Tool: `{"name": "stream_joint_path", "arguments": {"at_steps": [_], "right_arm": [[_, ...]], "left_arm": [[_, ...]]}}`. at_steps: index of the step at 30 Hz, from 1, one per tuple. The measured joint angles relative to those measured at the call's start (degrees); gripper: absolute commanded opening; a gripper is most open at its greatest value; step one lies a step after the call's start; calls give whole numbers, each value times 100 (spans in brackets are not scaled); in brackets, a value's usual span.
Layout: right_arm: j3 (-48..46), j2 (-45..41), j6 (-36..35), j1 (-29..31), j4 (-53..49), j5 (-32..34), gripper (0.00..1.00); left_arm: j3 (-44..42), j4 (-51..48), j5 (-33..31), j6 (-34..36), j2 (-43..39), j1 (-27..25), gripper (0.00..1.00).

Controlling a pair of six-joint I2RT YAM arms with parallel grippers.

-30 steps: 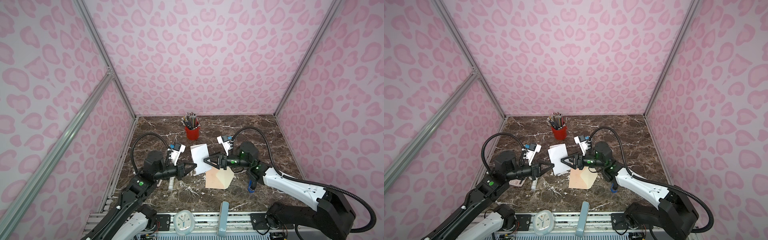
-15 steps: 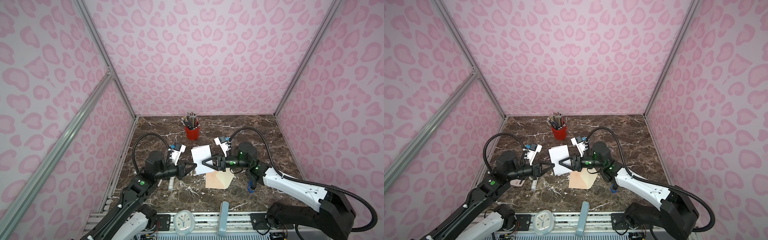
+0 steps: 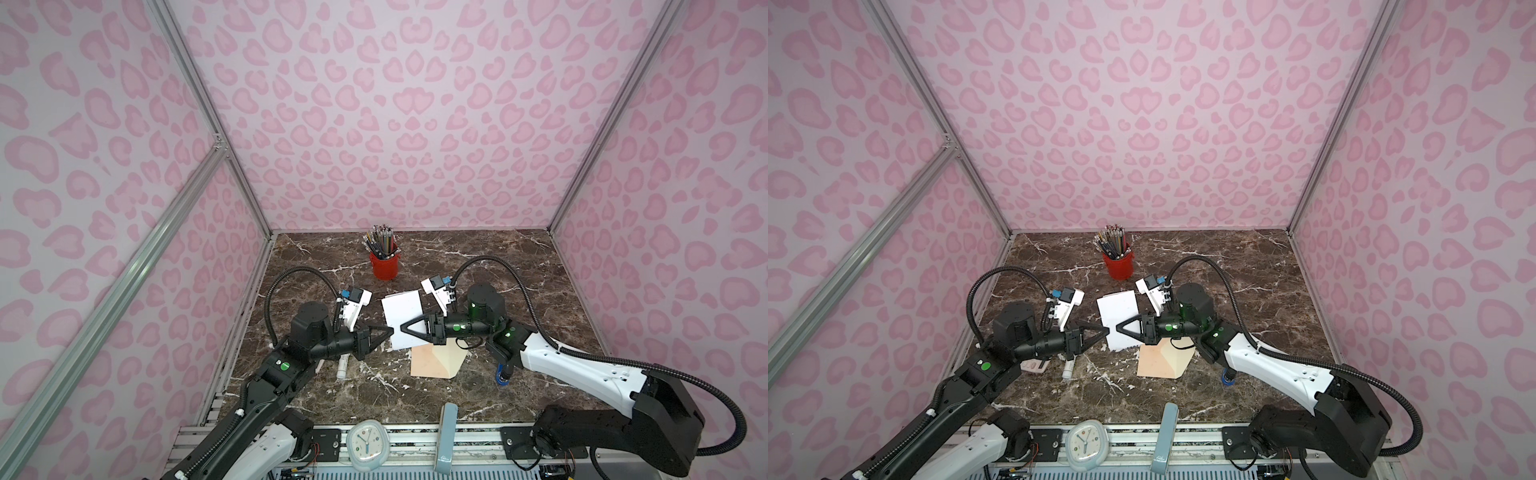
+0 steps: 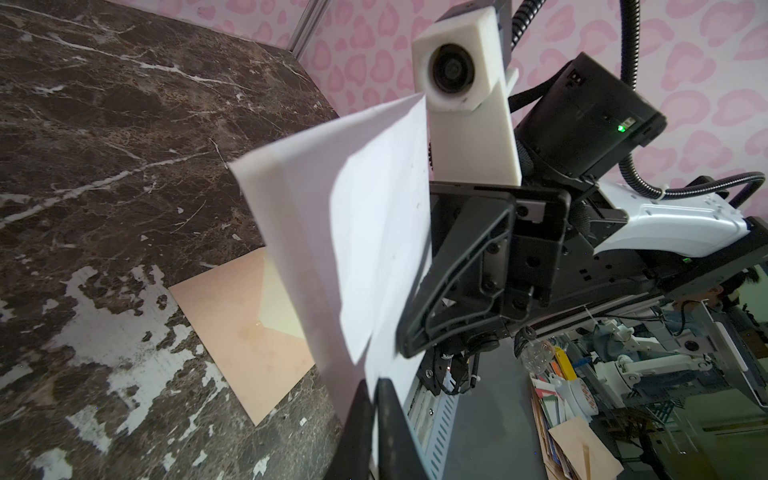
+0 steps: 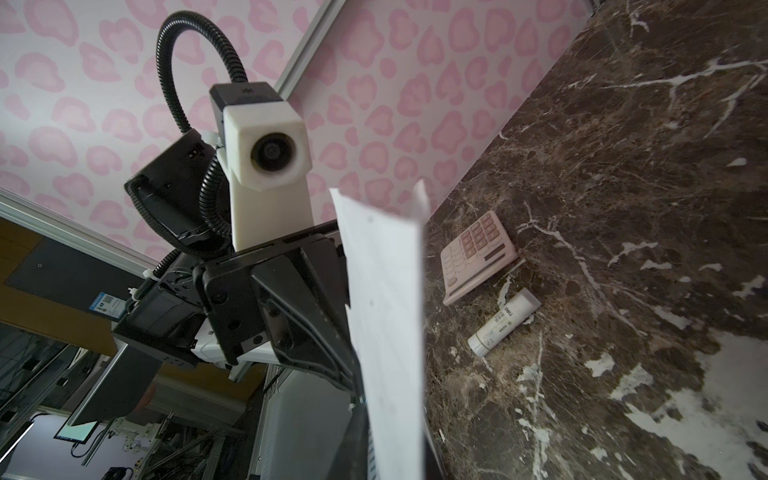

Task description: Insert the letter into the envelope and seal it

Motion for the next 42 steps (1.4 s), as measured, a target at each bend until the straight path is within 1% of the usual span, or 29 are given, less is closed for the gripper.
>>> {"name": "stream_joint_path", "arguments": {"at_steps": [2, 3, 5, 8, 10, 11, 12, 13, 15, 17, 19, 21, 26, 29, 33, 38, 42], "right_arm": [[24, 0, -11, 0, -79, 2, 3], [37, 0, -17, 0, -118, 7, 2], [76, -13, -81, -2, -260, 90, 0], [160, -107, -179, -61, -675, 278, 0], [181, -249, -256, -210, -1023, 463, 0], [181, -341, -262, -330, -1235, 667, 0], [175, -442, -269, -466, -1478, 894, 3], [151, -551, -299, -586, -1718, 1080, 4], [17, -820, -337, -776, -2142, 1502, 4], [-199, -1062, -380, -826, -2439, 1834, 3], [-474, -1268, -417, -868, -2671, 2144, 1], [-730, -1392, -422, -951, -2855, 2428, 0], [-1152, -1445, -332, -1281, -3091, 2924, 0], [-1292, -1322, -214, -1451, -3108, 3064, 0], [-1303, -970, -111, -1552, -3067, 3128, 0], [-1185, -431, -109, -1550, -2957, 2983, 0], [-1180, -256, -66, -1506, -2863, 2896, 0]], "left_arm": [[-2, -2, -20, 42, 2, 0, 35], [-2, -2, -33, 42, 2, 0, 46], [-2, -24, -63, 42, -2, 0, 57], [0, -85, -264, 59, -50, 0, 65], [42, -247, -553, 83, -94, 0, 69], [76, -350, -754, 83, -107, 0, 70], [109, -437, -979, 85, -107, 0, 70], [142, -535, -1196, 85, -94, 0, 71], [160, -684, -1580, 85, -7, 2, 70], [160, -734, -1797, 81, 170, 7, 67], [120, -702, -1875, 39, 448, -2, 63], [70, -605, -1915, -31, 815, -118, 61], [72, -96, -1926, -188, 1801, -702, 57], [116, 271, -1895, -302, 2396, -968, 56], [151, 809, -1856, -511, 3136, -1147, 54], [186, 1329, -1740, -702, 3856, -1290, 51], [225, 1692, -1657, -789, 4271, -1318, 47]]}}
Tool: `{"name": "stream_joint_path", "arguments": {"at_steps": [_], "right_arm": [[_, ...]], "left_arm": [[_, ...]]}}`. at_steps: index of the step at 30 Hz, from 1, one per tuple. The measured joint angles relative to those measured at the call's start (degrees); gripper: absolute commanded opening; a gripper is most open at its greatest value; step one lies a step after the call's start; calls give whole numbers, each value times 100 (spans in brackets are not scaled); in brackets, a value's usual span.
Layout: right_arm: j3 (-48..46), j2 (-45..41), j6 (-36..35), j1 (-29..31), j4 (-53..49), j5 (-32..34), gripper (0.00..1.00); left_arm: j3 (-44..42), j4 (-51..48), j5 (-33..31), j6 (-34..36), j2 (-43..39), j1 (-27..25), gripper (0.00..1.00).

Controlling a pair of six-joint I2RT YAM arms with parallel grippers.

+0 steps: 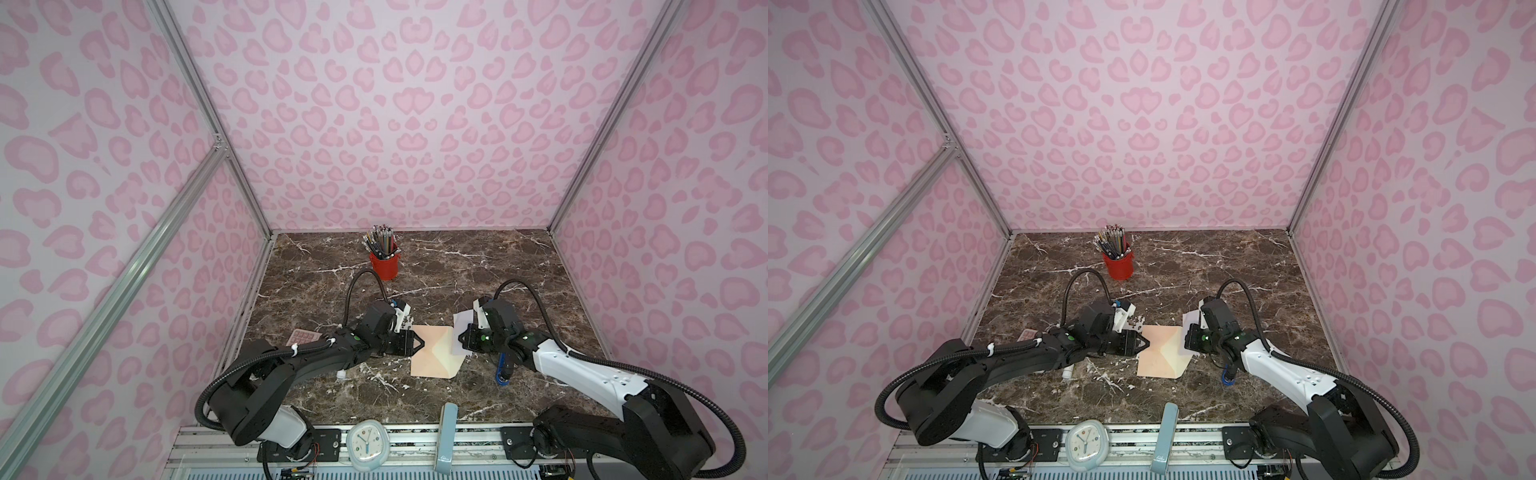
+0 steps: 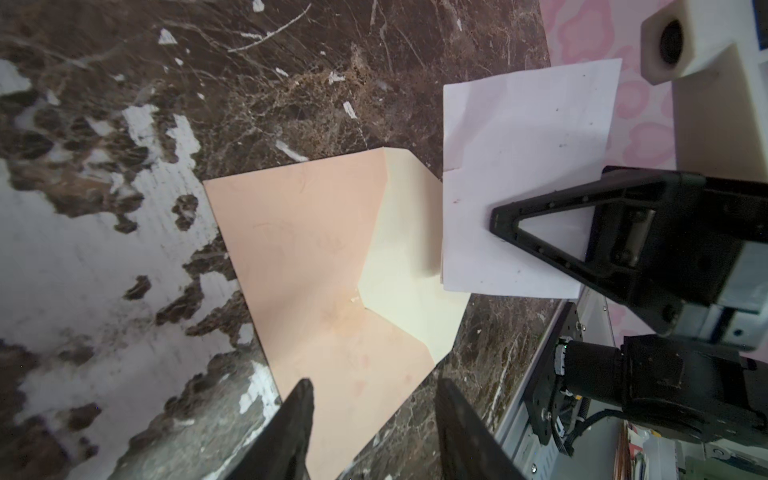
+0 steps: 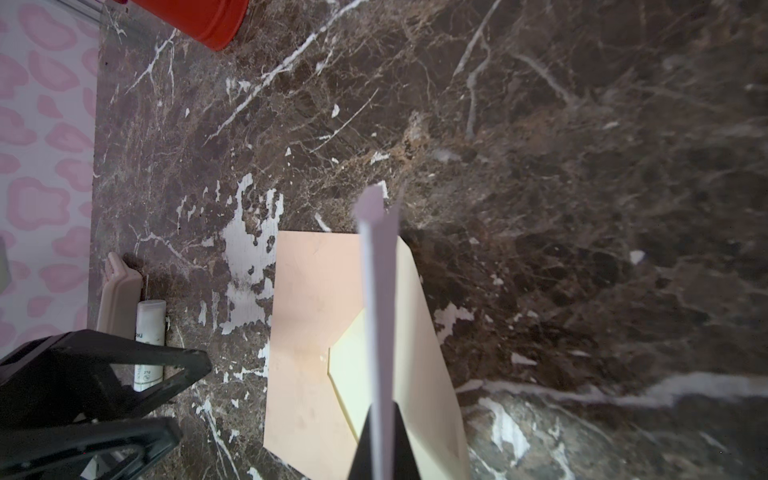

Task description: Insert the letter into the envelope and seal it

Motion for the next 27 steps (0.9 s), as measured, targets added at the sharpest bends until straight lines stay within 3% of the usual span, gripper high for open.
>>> {"name": "stream_joint_path", "arguments": {"at_steps": [11, 27], "right_arm": [[-20, 302, 254, 142, 31, -68, 1], [-26, 549, 275, 140, 9, -155, 6]], "left_arm": [[39, 739, 269, -234, 850, -4, 32], [59, 1185, 400, -240, 1377, 2, 28]]}}
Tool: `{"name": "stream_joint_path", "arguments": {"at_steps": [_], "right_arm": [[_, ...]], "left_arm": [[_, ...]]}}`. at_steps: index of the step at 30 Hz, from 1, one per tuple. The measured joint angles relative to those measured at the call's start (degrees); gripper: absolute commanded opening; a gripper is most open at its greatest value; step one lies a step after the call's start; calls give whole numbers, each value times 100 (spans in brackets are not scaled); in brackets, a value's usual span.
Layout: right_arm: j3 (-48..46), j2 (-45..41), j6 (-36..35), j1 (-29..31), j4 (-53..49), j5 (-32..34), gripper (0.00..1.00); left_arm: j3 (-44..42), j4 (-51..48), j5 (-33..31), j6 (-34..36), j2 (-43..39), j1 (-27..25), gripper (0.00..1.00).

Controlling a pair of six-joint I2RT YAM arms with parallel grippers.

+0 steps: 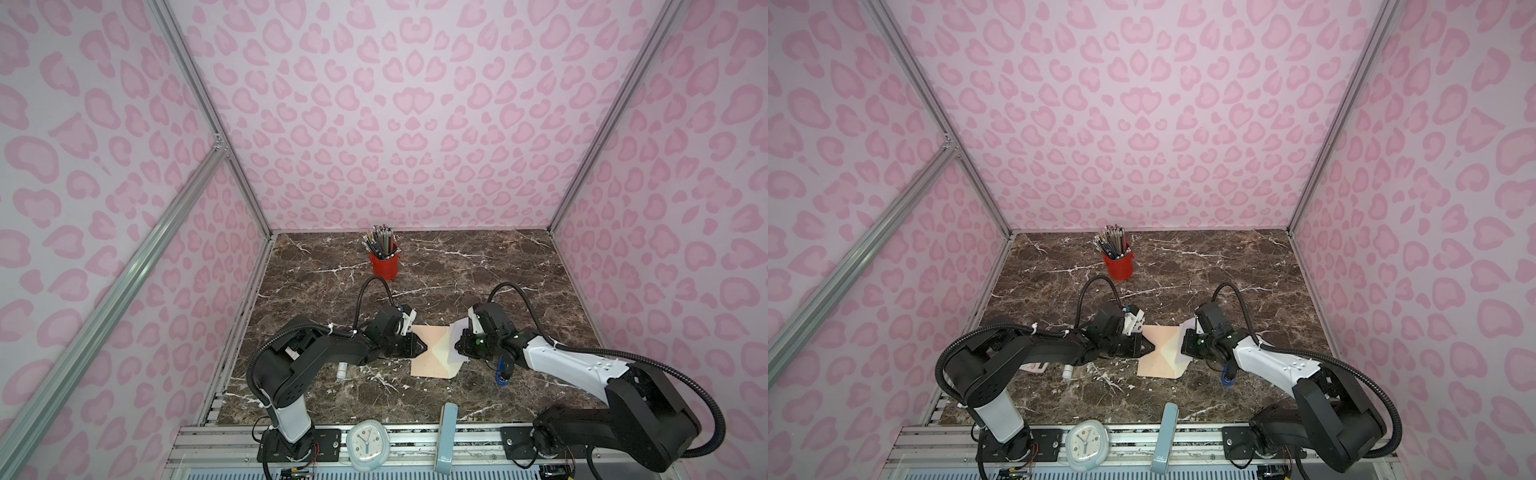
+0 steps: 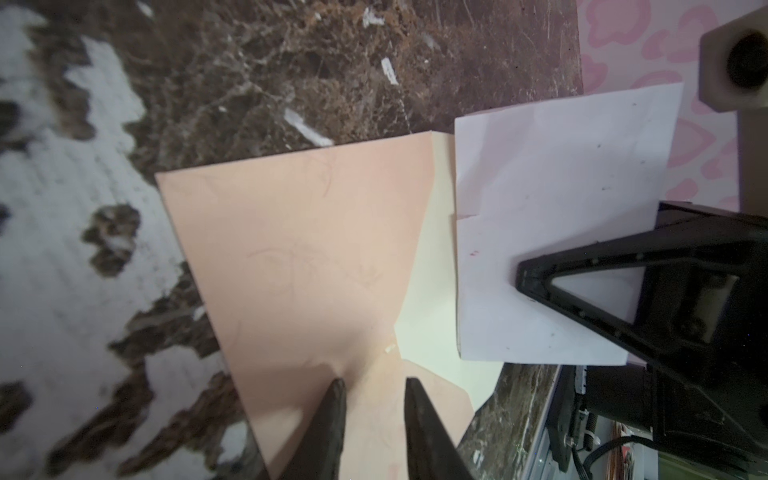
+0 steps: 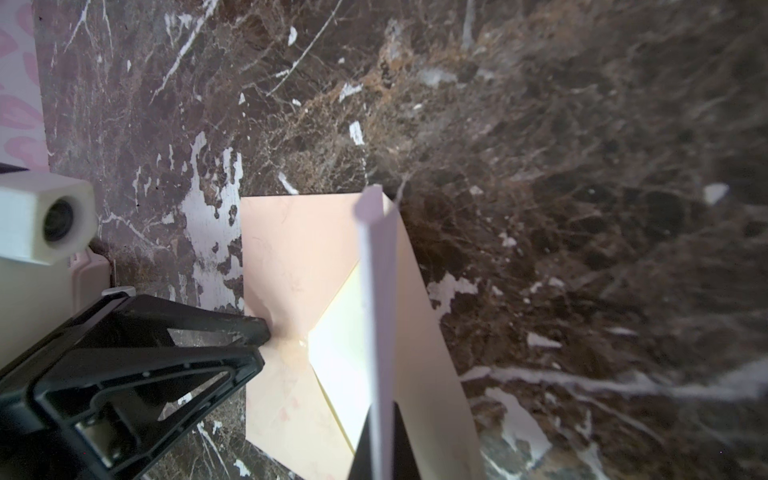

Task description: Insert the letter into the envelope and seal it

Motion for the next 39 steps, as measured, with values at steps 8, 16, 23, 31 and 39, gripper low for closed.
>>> {"name": "stream_joint_path", "arguments": {"at_steps": [8, 16, 23, 31, 39], "right_arm": [[0, 223, 42, -94, -11, -203, 16], [166, 151, -31, -313, -313, -367, 32], [352, 87, -175, -455, -544, -389, 18], [352, 195, -201, -457, -586, -387, 12], [352, 219, -184, -487, -599, -435, 8]], "left_arm": [[0, 66, 39, 7, 52, 55, 27], [0, 186, 83, 26, 116, 79, 27], [0, 227, 125, 42, 149, 98, 26], [0, 280, 177, 46, 184, 111, 26], [4, 396, 227, 46, 247, 118, 26]]}}
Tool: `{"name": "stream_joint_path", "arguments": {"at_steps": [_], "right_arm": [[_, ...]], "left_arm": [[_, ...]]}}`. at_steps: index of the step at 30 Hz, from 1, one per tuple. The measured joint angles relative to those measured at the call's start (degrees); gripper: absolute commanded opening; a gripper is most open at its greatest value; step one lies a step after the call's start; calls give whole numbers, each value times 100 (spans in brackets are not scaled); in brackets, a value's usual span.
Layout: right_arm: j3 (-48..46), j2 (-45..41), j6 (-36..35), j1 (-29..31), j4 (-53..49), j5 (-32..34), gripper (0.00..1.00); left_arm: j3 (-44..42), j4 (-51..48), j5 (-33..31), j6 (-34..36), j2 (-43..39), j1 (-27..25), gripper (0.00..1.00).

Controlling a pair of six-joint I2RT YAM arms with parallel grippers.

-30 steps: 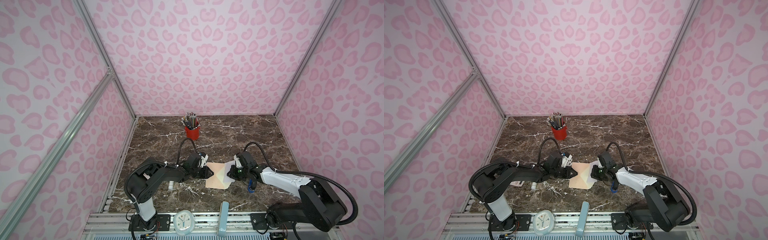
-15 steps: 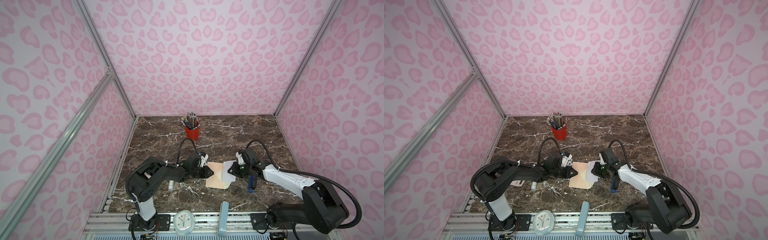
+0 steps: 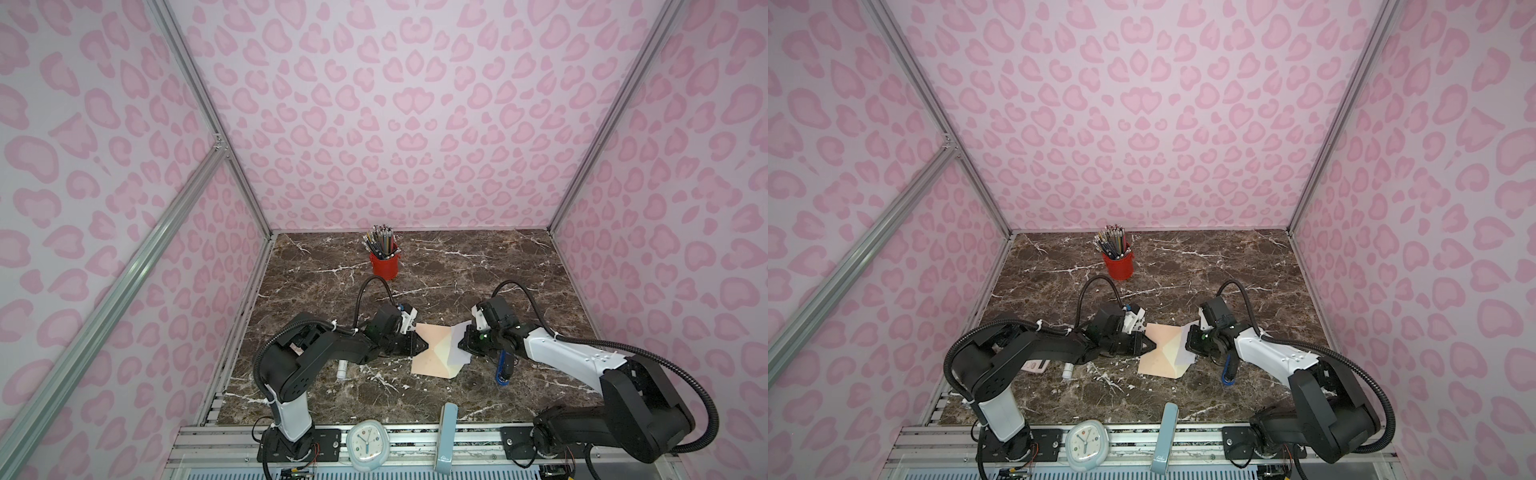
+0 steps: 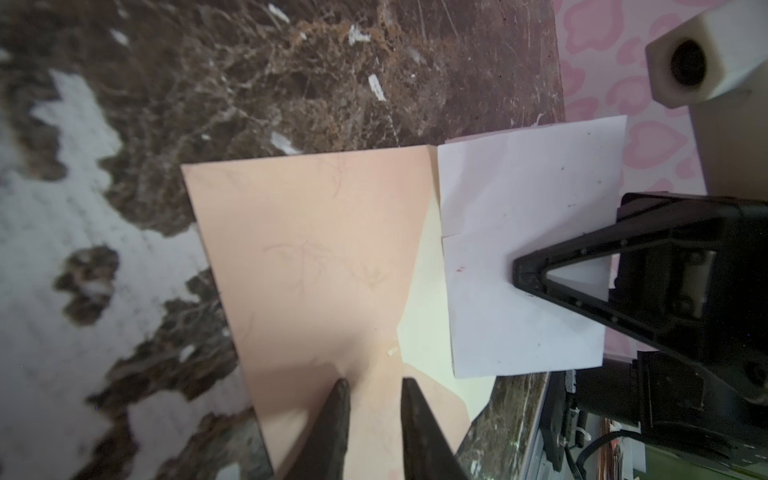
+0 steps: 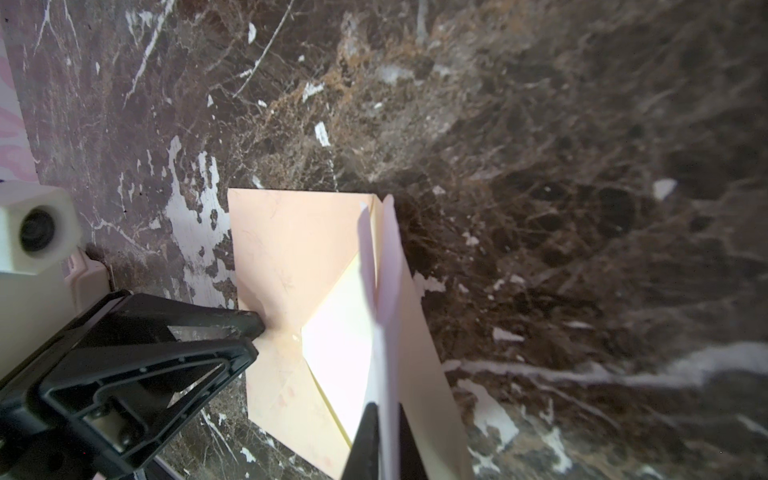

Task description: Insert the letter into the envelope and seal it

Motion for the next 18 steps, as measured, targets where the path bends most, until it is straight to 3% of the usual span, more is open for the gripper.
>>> {"name": "stream_joint_path", "arguments": {"at_steps": [7, 18], "right_arm": [[-50, 2, -7, -125, 11, -221, 9], [-726, -527, -817, 59, 566, -310, 5]], "left_arm": [[7, 17, 11, 0, 15, 4, 27], [7, 94, 44, 4, 48, 15, 27]]}}
